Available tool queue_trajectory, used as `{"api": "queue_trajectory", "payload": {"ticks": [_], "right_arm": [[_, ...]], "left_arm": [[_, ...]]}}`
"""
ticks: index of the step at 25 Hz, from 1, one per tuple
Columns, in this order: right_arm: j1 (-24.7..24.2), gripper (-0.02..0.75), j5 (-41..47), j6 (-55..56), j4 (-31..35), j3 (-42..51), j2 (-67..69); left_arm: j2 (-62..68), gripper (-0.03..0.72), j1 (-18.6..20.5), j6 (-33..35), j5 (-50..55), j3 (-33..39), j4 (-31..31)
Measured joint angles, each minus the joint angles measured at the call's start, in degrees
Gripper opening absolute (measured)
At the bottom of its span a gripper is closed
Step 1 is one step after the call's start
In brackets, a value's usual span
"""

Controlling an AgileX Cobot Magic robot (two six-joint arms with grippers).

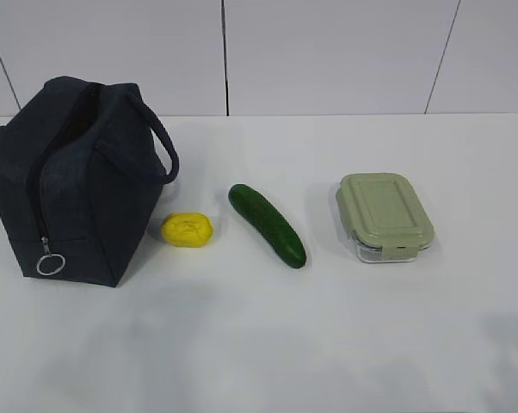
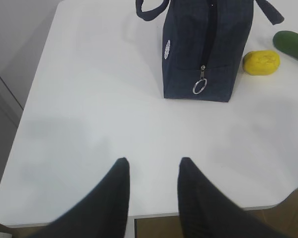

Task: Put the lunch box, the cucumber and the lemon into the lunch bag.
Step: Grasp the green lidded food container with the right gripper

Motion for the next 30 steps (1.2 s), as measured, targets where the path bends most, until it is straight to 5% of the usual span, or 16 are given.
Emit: {"api": "queue_trajectory", "payload": {"ticks": [19,30], "right_arm": [[0.00,0.546,-0.09,0.25,1.22,-1.01,0.00],[0.03,0.505,-8.11,-1.81,25.84,-5.04,30.72]], "left_arm": [[0.00,0.235,0.00,0.00,0.00,0.00,0.33],[0.00,0.235,0.00,0.00,0.00,0.00,0.33]]}}
